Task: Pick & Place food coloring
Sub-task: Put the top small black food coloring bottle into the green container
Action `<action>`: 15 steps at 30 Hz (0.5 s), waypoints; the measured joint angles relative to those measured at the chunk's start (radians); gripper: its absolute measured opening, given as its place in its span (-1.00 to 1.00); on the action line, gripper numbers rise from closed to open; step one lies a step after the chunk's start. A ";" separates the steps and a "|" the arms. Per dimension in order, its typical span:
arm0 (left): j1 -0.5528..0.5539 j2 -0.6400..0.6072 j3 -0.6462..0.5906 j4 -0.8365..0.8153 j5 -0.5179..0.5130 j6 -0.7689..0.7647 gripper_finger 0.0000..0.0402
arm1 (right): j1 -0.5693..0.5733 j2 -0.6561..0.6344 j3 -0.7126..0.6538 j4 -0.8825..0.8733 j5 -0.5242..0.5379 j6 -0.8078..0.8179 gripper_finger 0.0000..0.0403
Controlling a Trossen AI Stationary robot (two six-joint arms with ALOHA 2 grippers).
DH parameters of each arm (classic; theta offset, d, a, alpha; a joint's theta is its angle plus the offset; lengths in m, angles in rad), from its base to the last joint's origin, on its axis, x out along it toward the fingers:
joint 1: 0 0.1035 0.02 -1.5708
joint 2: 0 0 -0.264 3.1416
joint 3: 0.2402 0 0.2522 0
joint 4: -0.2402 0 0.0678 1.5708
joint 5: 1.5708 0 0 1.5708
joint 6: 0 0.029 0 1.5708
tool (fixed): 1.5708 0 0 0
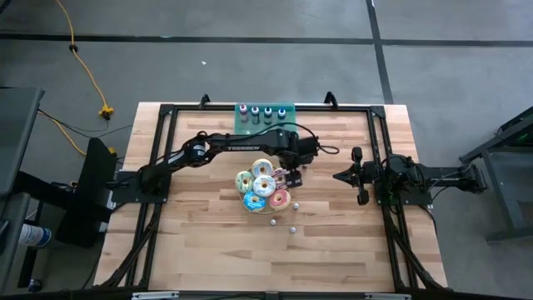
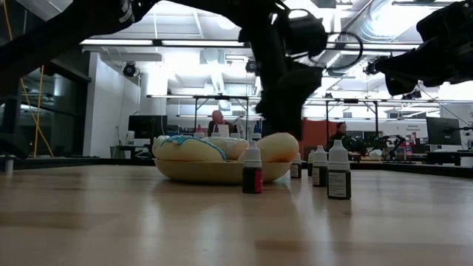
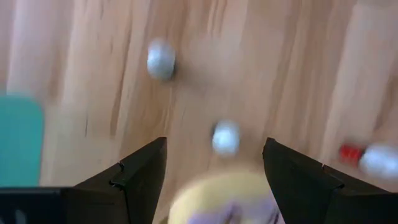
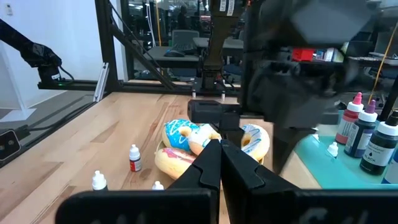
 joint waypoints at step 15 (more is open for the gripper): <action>-0.001 0.036 0.036 -0.022 -0.011 0.029 0.27 | 0.000 0.014 0.000 -0.004 0.000 0.000 -1.00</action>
